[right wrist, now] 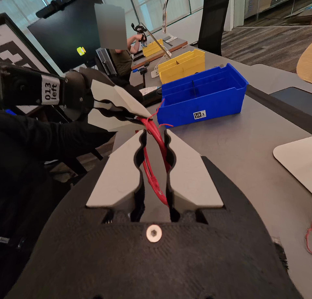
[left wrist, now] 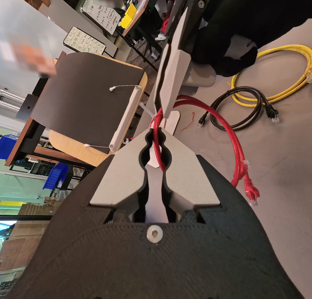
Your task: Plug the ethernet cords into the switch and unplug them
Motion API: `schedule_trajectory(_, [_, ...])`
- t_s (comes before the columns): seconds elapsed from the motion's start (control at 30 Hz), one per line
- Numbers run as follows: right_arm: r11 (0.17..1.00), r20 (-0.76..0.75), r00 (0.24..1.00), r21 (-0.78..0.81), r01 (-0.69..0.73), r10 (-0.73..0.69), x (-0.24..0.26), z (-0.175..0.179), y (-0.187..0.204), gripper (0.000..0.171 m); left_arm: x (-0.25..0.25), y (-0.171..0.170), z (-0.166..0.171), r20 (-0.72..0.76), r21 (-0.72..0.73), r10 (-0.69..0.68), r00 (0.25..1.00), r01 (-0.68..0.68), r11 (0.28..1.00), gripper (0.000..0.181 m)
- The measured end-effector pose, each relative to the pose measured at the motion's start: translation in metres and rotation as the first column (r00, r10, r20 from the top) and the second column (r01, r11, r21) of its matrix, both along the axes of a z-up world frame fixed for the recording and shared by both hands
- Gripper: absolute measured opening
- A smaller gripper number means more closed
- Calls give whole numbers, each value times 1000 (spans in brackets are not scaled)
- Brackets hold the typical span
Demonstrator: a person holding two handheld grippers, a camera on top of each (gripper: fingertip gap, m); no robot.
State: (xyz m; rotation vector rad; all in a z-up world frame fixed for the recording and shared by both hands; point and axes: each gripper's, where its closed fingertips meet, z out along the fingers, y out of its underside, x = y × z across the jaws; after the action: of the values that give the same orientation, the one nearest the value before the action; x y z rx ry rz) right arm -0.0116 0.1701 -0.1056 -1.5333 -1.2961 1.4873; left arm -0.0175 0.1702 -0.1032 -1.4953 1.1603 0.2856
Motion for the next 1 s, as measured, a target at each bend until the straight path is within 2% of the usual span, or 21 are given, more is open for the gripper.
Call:
schedule_trajectory(0.2, [995,44,999,97,-13,9,1,-8,-3,14,3,-4,-1,-10,-20,-26,1000,25,999,3])
schedule_trajectory(0.33, [995,46,998,92,-38,34,2,-8,-7,9,4,-4,-2,9,-41,-38,999,39,998,3])
schedule_trajectory(0.47, [997,38,997,49,-64,62,2,-7,-10,4,3,-4,-5,28,-71,-51,998,53,996,3])
schedule_trajectory(0.73, [980,-67,989,-140,-140,131,2,-2,-13,3,1,-3,-4,69,-103,-64,996,71,992,6])
schedule_trajectory(0.83, [971,-115,982,-170,-169,151,4,6,-15,3,-4,-3,-8,62,-141,-64,996,72,987,19])
schedule_trajectory(0.9, [972,-105,982,-162,-172,157,5,8,-16,3,-5,-7,-14,78,-222,-77,994,93,971,35])
schedule_trajectory(1.0, [971,-67,983,-153,-181,173,7,5,-21,3,-9,-6,-14,88,-257,-59,994,80,963,42])
